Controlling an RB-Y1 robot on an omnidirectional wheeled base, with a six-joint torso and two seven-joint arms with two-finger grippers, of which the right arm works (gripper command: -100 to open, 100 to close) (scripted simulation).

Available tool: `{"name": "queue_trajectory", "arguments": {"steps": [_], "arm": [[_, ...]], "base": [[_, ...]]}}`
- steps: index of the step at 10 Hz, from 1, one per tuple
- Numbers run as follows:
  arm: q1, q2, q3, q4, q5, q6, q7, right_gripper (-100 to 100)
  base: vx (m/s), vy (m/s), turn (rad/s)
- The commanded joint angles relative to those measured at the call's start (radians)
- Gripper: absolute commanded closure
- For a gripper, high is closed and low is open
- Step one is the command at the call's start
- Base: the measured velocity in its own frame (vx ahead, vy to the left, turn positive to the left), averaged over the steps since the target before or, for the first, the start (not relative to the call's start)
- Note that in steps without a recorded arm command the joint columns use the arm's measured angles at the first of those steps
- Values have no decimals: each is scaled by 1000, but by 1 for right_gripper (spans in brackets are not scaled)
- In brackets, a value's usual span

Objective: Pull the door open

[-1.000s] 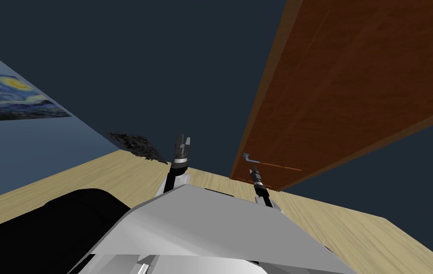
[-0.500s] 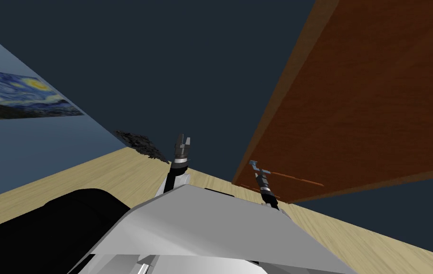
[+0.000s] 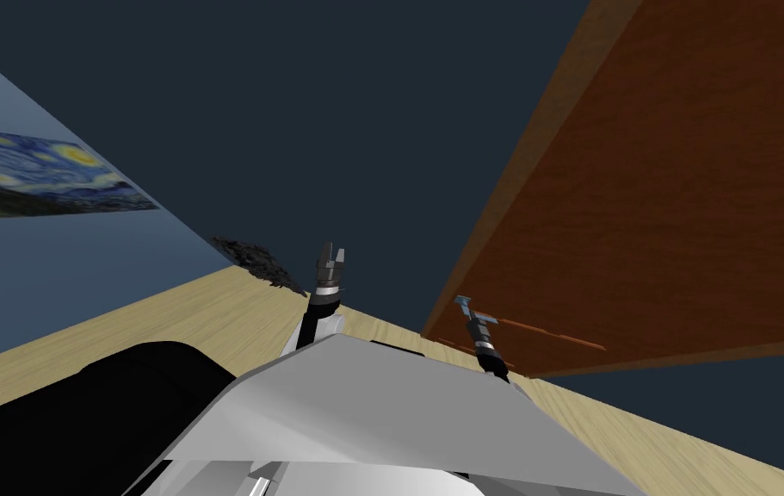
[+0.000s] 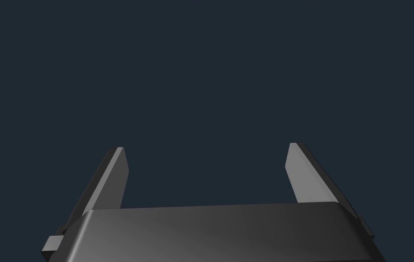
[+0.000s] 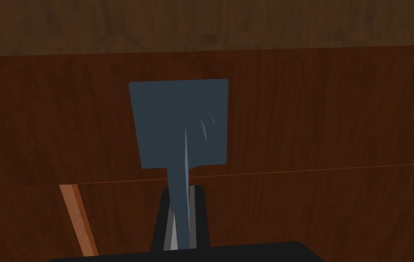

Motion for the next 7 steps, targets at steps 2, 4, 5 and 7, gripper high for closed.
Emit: {"name": "queue_trajectory", "arguments": {"steps": [2,4,5,7], "arm": [[2,0,0,1,1,2,3,100],[2,0,0,1,1,2,3,100],[14,-14,11,3,12,-16,-18,100],[25,-28,22,5,22,-35,-39,100]], "base": [[-11,-3,6],[0,0,0],[-102,-23,110],[-190,-68,128]]}}
